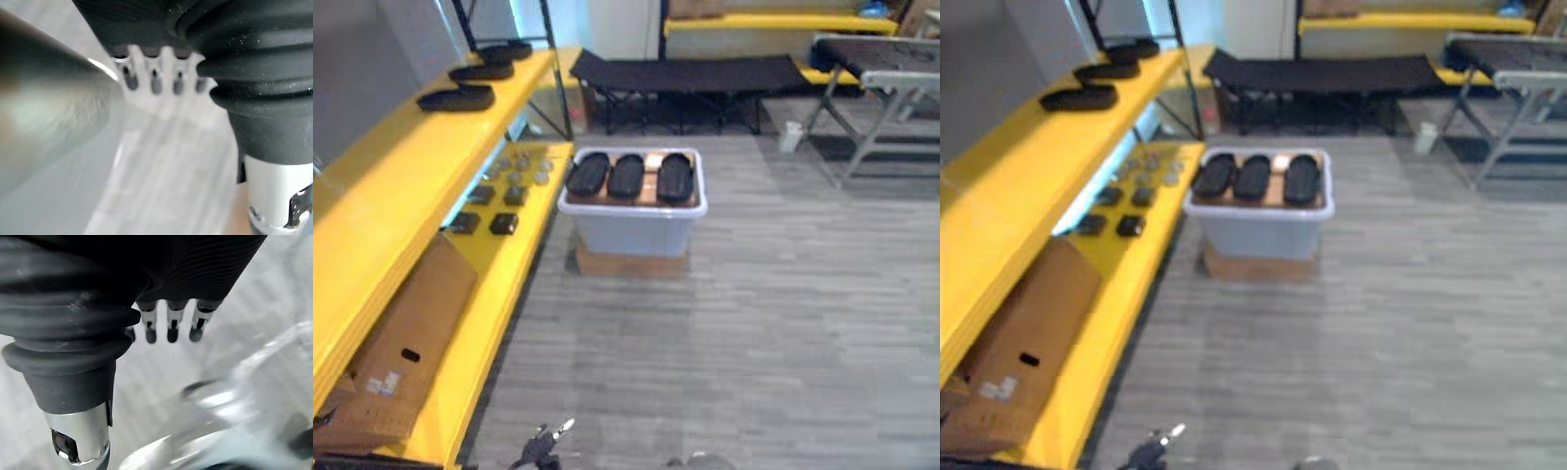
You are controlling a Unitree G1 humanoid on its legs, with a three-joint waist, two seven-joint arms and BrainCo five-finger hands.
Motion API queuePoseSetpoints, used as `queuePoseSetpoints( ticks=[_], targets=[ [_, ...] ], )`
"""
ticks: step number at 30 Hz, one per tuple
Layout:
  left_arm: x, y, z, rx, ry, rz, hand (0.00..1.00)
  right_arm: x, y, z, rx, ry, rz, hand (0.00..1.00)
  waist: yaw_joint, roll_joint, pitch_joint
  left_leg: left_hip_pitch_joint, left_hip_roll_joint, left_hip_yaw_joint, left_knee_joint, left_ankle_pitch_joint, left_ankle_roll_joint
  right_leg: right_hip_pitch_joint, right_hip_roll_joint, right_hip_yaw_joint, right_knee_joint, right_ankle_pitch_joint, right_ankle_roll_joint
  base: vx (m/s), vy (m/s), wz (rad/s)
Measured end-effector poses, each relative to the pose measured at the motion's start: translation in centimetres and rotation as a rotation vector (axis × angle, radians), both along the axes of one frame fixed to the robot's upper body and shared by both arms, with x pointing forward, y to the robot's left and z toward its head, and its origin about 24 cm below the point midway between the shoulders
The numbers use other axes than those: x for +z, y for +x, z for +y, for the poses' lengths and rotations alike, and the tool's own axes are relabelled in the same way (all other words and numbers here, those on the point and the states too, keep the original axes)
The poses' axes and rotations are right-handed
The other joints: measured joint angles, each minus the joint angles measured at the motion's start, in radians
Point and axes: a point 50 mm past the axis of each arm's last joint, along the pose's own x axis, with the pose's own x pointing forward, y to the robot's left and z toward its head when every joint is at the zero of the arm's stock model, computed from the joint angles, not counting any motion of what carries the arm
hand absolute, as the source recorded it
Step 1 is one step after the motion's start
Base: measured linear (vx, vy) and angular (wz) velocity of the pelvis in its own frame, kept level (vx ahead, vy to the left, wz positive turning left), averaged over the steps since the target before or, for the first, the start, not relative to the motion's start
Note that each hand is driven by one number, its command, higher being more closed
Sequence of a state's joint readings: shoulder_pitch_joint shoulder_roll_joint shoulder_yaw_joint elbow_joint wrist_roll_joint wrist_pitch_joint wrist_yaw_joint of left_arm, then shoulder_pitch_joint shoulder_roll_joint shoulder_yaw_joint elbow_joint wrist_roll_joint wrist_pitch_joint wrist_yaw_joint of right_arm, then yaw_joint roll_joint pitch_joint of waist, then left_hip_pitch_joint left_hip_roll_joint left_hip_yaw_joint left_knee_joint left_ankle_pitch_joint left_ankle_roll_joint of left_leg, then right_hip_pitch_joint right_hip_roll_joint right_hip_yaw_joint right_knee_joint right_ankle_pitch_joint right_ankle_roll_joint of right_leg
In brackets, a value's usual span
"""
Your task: Walk over and take plastic housings, then place them on the shelf
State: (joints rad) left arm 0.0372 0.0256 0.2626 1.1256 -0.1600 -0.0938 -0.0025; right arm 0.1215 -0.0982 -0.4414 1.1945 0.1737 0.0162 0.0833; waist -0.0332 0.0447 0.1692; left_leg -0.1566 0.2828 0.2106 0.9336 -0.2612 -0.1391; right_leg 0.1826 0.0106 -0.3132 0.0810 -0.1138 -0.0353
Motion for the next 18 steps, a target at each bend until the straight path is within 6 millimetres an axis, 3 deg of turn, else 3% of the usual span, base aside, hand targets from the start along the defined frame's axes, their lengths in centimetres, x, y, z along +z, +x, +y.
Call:
queuePoseSetpoints(
  ticks=[3,4,5,6,7,8,9,10,11,12,13,14,15,17,18],
  targets=[
    [0.4,0.9,0.4,-0.002,0.015,-0.04,0.0,0.5,4.0,0.1,0.041,-0.008,-0.096,0.0,0.03,-0.024,0.014,-0.072,-0.126,0.01,-0.398,0.014,0.007,0.05,-0.046,0.019,-0.052,-0.004,0.014,0.33,0.048,-0.23],
    [0.5,1.1,0.4,-0.004,0.02,-0.049,0.0,0.7,5.0,0.0,0.048,-0.013,-0.123,0.0,0.034,-0.03,0.02,-0.071,-0.167,-0.011,-0.578,0.065,0.008,0.065,-0.061,0.02,-0.063,-0.013,0.033,0.28,0.14,-0.11],
    [0.5,1.3,0.2,-0.005,0.017,-0.057,0.0,1.0,5.9,-0.1,0.077,-0.027,-0.147,0.0,0.048,-0.018,0.021,-0.094,-0.177,-0.04,-0.698,0.164,0.013,0.082,-0.059,0.026,-0.077,-0.029,0.061,0.35,0.192,-0.18],
    [0.6,1.4,0.4,-0.006,0.021,-0.059,0.0,1.0,6.1,0.1,0.089,-0.024,-0.147,0.0,0.058,-0.02,0.021,-0.089,-0.177,-0.04,-0.688,0.2,0.03,0.093,-0.063,0.035,-0.077,-0.038,0.075,0.4,0.255,-0.24],
    [0.7,1.4,0.8,-0.003,0.03,-0.06,0.0,0.9,6.2,0.6,0.1,-0.012,-0.15,0.0,0.067,-0.044,0.017,-0.085,-0.207,-0.048,-0.686,0.255,0.089,0.106,-0.09,0.045,-0.073,-0.059,0.107,0.4,0.245,-0.14],
    [0.8,1.7,1.4,-0.002,0.045,-0.067,0.0,0.8,6.3,1.1,0.096,0.0,-0.152,0.0,0.069,-0.068,0.017,-0.069,-0.251,-0.06,-0.675,0.238,0.132,0.122,-0.128,0.043,-0.054,-0.073,0.131,0.42,0.231,-0.03],
    [0.9,1.9,1.6,-0.007,0.05,-0.068,0.0,0.8,6.3,1.3,0.094,0.004,-0.152,0.0,0.068,-0.079,0.025,-0.057,-0.264,-0.06,-0.671,0.224,0.153,0.122,-0.143,0.044,-0.025,-0.075,0.134,0.41,0.217,0.11],
    [0.8,1.8,1.7,-0.01,0.052,-0.06,0.0,0.6,5.7,1.4,0.088,0.01,-0.138,0.0,0.068,-0.089,0.031,-0.036,-0.272,-0.059,-0.659,0.188,0.173,0.082,-0.166,0.064,0.101,-0.077,0.138,0.33,0.185,0.07],
    [0.8,1.8,1.8,-0.009,0.055,-0.058,0.0,0.5,5.5,1.5,0.081,0.014,-0.132,0.0,0.072,-0.08,0.03,-0.016,-0.273,-0.056,-0.66,0.174,0.174,0.048,-0.174,0.083,0.21,-0.078,0.147,0.48,0.282,0.09],
    [0.8,1.6,2.1,-0.025,0.066,-0.038,0.0,0.3,4.7,2.2,0.062,0.037,-0.115,0.0,0.069,-0.098,0.039,0.055,-0.286,-0.058,-0.682,0.144,0.174,-0.056,-0.222,0.116,0.506,-0.041,0.225,0.41,0.228,0.05],
    [0.8,1.5,2.6,-0.032,0.078,-0.028,0.0,0.2,4.4,2.6,0.046,0.051,-0.111,0.0,0.068,-0.101,0.044,0.082,-0.295,-0.06,-0.687,0.131,0.171,-0.098,-0.24,0.132,0.622,-0.027,0.251,0.51,0.229,0.16],
    [0.7,0.8,3.2,-0.046,0.093,0.004,0.0,0.1,4.0,2.5,0.032,0.052,-0.105,0.0,0.062,-0.113,0.041,0.132,-0.299,-0.064,-0.69,0.111,0.177,-0.161,-0.261,0.14,0.778,-0.031,0.247,0.45,0.142,0.17],
    [0.7,0.6,3.5,-0.065,0.11,0.021,0.0,0.0,3.5,2.6,0.026,0.053,-0.092,0.0,0.061,-0.119,0.043,0.21,-0.3,-0.069,-0.721,0.098,0.17,-0.19,-0.279,0.117,0.846,-0.054,0.216,0.46,0.116,0.21],
    [0.6,0.6,3.4,-0.097,0.122,0.031,0.0,-0.1,2.8,2.6,0.017,0.055,-0.077,0.0,0.047,-0.114,0.042,0.285,-0.296,-0.094,-0.78,0.098,0.167,-0.2,-0.29,0.048,0.784,-0.112,0.189,0.39,0.019,0.41],
    [0.7,1.0,3.1,-0.107,0.124,0.022,0.0,-0.1,2.6,2.5,0.016,0.05,-0.076,0.0,0.037,-0.107,0.04,0.317,-0.287,-0.111,-0.806,0.097,0.16,-0.212,-0.29,0.005,0.667,-0.135,0.169,0.4,-0.052,0.54]
  ],
)
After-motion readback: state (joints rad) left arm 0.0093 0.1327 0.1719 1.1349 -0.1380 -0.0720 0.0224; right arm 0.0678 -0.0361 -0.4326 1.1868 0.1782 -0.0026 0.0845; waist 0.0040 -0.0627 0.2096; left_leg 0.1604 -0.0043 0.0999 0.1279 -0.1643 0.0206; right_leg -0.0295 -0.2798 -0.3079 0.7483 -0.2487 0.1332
